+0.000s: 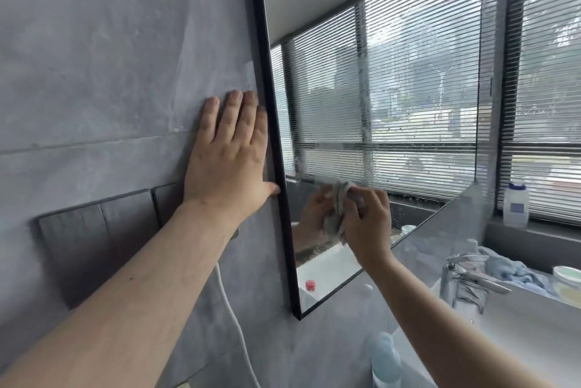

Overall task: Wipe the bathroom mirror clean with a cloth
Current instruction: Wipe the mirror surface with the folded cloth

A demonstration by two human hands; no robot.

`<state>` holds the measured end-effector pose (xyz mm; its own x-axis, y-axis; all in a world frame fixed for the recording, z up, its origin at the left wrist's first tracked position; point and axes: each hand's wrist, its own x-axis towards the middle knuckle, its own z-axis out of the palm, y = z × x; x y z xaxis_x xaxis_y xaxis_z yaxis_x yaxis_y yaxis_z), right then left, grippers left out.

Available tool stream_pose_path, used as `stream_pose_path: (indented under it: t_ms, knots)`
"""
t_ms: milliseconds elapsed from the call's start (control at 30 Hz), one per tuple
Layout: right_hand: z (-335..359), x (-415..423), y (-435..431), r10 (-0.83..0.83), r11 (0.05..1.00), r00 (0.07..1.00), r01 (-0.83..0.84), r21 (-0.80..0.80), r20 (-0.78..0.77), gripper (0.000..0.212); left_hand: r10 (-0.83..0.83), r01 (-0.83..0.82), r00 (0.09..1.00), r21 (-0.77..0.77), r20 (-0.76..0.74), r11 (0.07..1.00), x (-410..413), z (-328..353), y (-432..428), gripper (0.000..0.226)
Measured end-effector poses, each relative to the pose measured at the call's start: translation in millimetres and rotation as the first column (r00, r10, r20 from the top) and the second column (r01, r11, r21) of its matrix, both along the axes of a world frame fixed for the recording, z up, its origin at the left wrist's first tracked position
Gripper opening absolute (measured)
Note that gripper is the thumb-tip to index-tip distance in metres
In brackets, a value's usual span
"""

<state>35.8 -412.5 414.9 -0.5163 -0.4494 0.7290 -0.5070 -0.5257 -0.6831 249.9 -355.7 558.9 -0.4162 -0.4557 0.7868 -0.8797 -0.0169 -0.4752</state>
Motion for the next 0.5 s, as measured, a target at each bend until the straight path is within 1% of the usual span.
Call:
stream_pose_path:
  t_ms: [100, 200, 300, 367, 433, 500]
  knots:
    - [36.8, -7.0, -5.6, 0.005, 1.000, 0.999, -0.006, -0.021, -0.053, 0.019, 0.003, -0.003, 1.000, -0.002, 0.002, 1.000, 0.0, -0.3, -0.7, 0.123]
    - [28.6, -7.5, -3.7, 0.004, 0.999, 0.997, -0.007, -0.032, -0.076, 0.017, 0.002, -0.002, 1.000, -0.005, -0.001, 1.000, 0.2, -0.8, -1.1, 0.123]
    - [-18.3, -4.4, 1.7, 0.000, 1.000, 0.994, 0.000, -0.001, -0.108, 0.014, 0.004, -0.004, 1.000, -0.016, 0.001, 1.000, 0.2, -0.9, -1.2, 0.123]
    - [-60.4, -0.6, 9.1, 0.010, 0.998, 0.992, -0.001, 0.067, -0.126, 0.013, 0.009, -0.009, 1.000, -0.019, 0.005, 1.000, 0.3, -1.0, -1.5, 0.123]
    - [-98.9, 4.8, 17.0, 0.045, 0.988, 0.993, -0.028, 0.155, -0.113, 0.021, 0.012, -0.012, 1.000, -0.019, 0.006, 1.000, 0.1, -1.2, -1.4, 0.123]
    - [-122.1, 8.2, 19.4, 0.052, 0.986, 0.990, -0.031, 0.162, -0.130, 0.023, 0.017, -0.016, 1.000, -0.022, 0.007, 1.000, -0.2, -1.5, -1.4, 0.124]
